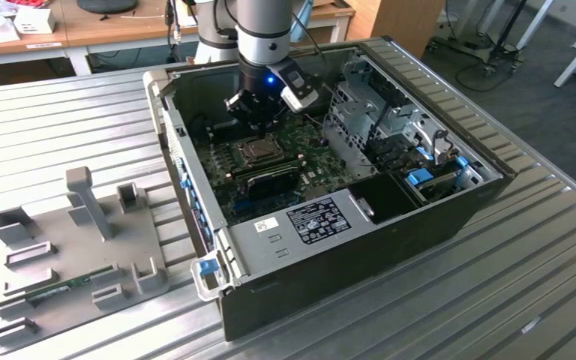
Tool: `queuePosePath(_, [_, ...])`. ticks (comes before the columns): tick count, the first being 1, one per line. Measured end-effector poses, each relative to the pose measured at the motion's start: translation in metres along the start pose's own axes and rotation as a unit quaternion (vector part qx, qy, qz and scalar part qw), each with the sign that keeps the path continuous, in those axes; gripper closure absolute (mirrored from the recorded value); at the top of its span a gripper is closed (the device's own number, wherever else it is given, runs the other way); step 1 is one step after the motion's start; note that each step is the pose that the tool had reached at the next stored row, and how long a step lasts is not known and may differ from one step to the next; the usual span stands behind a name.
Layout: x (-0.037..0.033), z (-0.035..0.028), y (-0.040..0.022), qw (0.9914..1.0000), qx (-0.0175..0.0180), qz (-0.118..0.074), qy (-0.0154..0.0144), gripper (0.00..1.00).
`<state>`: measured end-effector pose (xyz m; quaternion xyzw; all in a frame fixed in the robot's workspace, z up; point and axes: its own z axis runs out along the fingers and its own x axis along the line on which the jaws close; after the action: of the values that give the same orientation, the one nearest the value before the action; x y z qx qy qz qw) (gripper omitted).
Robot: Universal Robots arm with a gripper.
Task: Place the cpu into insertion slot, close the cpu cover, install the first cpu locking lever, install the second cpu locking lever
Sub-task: 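Install the second cpu locking lever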
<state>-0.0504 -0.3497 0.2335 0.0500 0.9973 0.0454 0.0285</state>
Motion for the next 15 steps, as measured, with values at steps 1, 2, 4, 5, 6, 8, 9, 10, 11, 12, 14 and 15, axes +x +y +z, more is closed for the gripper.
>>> queuePosePath(1, [-0.0001, 0.0, -0.0004, 1.0, 0.0, 0.0, 0.0, 0.9])
queuePosePath(2, [-0.0001, -0.0001, -0.0007, 1.0, 0.0, 0.0, 0.0, 0.9])
queuePosePath(4, [-0.0001, 0.0, -0.0009, 1.0, 0.0, 0.0, 0.0, 0.9])
queuePosePath(5, [-0.0001, -0.0001, -0.0009, 1.0, 0.0, 0.0, 0.0, 0.9])
queuePosePath(6, [-0.0001, -0.0001, -0.0009, 1.0, 0.0, 0.0, 0.0, 0.9])
queuePosePath(8, [-0.0001, -0.0006, -0.0009, 1.0, 0.0, 0.0, 0.0, 0.9])
queuePosePath(9, [-0.0001, -0.0008, -0.0009, 1.0, 0.0, 0.0, 0.0, 0.9])
queuePosePath(10, [-0.0001, -0.001, -0.0009, 1.0, 0.0, 0.0, 0.0, 0.9])
queuePosePath(11, [-0.0002, -0.0013, -0.0008, 1.0, 0.0, 0.0, 0.0, 0.9])
queuePosePath(12, [-0.0002, -0.0014, -0.0008, 1.0, -0.0001, 0.0, -0.0001, 0.9])
queuePosePath(14, [-0.0002, -0.0018, -0.0008, 1.0, 0.0, 0.0, 0.0, 0.9])
queuePosePath(15, [-0.0002, -0.0019, -0.0008, 1.0, 0.0, 0.0, 0.0, 0.9])
